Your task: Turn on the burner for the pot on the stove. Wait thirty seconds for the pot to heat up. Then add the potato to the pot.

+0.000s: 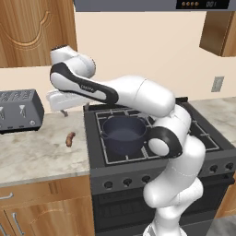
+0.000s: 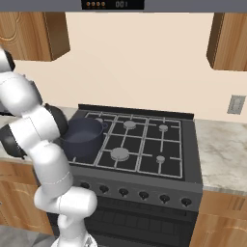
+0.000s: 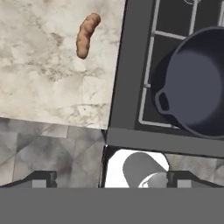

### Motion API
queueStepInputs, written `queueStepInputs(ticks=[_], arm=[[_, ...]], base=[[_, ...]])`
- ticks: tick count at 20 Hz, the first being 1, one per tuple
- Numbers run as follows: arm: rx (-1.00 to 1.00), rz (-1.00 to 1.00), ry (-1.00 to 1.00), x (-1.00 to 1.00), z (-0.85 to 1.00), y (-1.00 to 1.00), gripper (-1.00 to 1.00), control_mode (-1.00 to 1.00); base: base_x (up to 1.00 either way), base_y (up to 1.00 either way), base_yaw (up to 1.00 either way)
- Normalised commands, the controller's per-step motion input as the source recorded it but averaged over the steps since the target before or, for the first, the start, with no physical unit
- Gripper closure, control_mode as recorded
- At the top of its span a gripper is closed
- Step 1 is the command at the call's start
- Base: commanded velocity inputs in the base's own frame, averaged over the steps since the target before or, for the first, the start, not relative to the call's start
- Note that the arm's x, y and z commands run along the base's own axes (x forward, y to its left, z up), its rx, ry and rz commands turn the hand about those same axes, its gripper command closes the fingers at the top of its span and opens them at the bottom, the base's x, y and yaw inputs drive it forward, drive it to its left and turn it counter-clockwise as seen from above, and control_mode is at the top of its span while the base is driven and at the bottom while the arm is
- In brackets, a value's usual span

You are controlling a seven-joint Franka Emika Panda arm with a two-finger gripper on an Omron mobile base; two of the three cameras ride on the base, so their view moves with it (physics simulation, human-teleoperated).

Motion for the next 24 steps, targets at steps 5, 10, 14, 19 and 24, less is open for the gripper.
queueStepInputs(ticks=[5, 10, 14, 19, 24], arm=[[0.00, -0.18, 0.05, 0.18, -0.17, 0.00, -1.00, -1.00], [0.00, -0.19, 0.04, 0.31, -0.27, 0.01, -1.00, -1.00], [-0.02, -0.16, 0.00, 0.23, -0.41, 0.01, -1.00, -1.00], [-0.02, -0.14, 0.00, 0.15, -0.39, 0.01, -1.00, -1.00], [0.00, -0.06, -0.05, 0.02, -0.37, 0.01, -1.00, -1.00]], base=[[0.00, 0.00, 0.00], [0.00, 0.00, 0.00], [0.00, 0.00, 0.00], [0.00, 0.00, 0.00], [0.00, 0.00, 0.00]])
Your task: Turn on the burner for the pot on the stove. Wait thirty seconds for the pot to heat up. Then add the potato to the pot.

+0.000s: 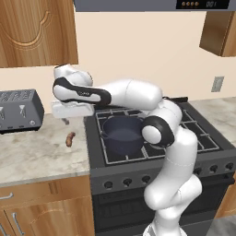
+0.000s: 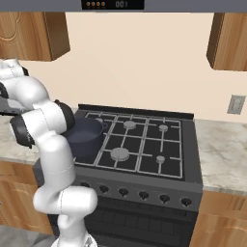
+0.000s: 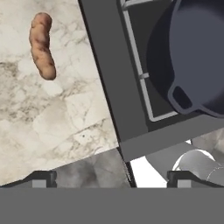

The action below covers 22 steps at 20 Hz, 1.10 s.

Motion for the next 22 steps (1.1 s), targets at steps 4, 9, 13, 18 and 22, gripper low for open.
queueStepInputs(ticks=[4, 9, 13, 18, 22], arm=[[0.00, 0.00, -0.11, 0.06, -0.32, 0.10, -1.00, -1.00], [0.00, 0.00, -0.12, 0.17, -0.31, 0.07, -1.00, -1.00], [0.00, 0.00, -0.06, 0.24, -0.21, 0.15, -1.00, -1.00], [0.00, 0.00, 0.00, 0.34, -0.11, 0.33, -1.00, -1.00], [0.00, 0.00, 0.00, 0.43, -0.20, 0.23, -1.00, -1.00]], base=[[0.00, 0.00, 0.00], [0.00, 0.00, 0.00], [0.00, 0.00, 0.00], [0.00, 0.00, 0.00], [0.00, 0.00, 0.00]])
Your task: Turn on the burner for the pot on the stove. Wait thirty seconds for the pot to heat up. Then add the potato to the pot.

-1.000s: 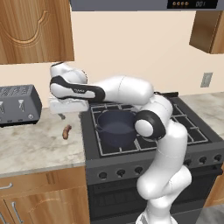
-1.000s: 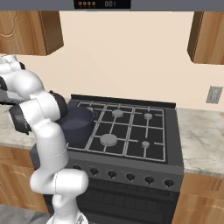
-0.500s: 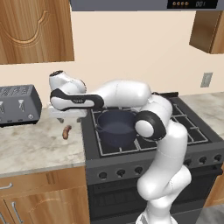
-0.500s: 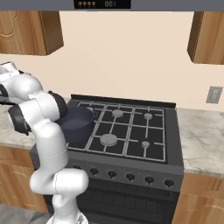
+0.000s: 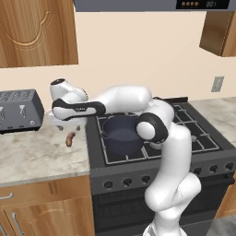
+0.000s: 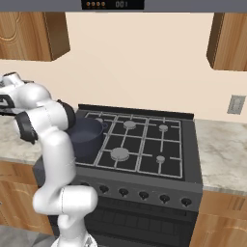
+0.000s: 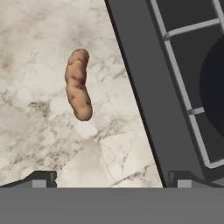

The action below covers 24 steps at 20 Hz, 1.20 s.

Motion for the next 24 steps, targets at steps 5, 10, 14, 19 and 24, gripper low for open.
queueStepInputs(ticks=[5, 10, 14, 19, 24], arm=[[0.00, 0.00, 0.00, 0.40, -0.33, 0.06, -1.00, -1.00], [0.00, 0.00, 0.00, 0.36, -0.35, 0.04, -1.00, -1.00], [0.00, 0.00, 0.00, 0.28, -0.30, 0.08, -1.00, -1.00], [0.00, 0.00, 0.00, 0.20, -0.35, 0.03, -1.00, -1.00], [0.00, 0.00, 0.00, 0.14, -0.39, 0.01, -1.00, -1.00]], base=[[0.00, 0.00, 0.00], [0.00, 0.00, 0.00], [0.00, 0.00, 0.00], [0.00, 0.00, 0.00], [0.00, 0.00, 0.00]])
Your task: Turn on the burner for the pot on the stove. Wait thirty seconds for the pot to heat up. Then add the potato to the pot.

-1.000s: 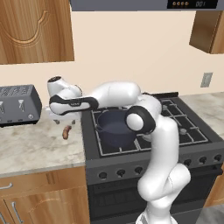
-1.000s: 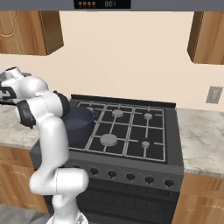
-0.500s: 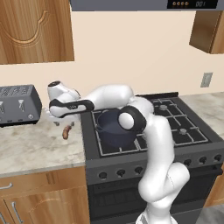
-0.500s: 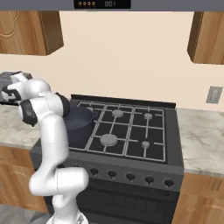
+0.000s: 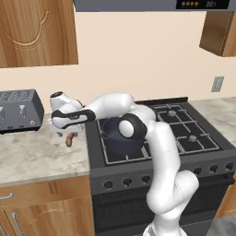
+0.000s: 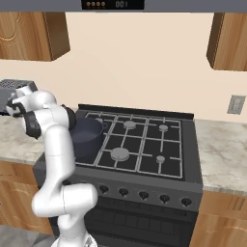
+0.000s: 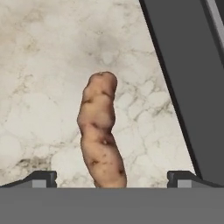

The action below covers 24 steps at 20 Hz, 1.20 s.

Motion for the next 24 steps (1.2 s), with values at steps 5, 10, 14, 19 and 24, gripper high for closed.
queueStepInputs(ticks=[5, 10, 14, 19, 24], arm=[[0.00, 0.00, 0.00, 0.08, -0.33, 0.00, -1.00, -1.00], [0.00, 0.00, 0.00, 0.16, -0.24, 0.02, -1.00, -1.00], [0.00, 0.00, 0.00, 0.18, -0.27, 0.00, -1.00, -1.00], [0.00, 0.00, 0.00, 0.16, -0.30, 0.02, -1.00, -1.00], [0.00, 0.00, 0.01, 0.15, -0.37, 0.16, 1.00, -1.00]], base=[[0.00, 0.00, 0.00], [0.00, 0.00, 0.00], [0.00, 0.00, 0.00], [0.00, 0.00, 0.00], [0.00, 0.00, 0.00]])
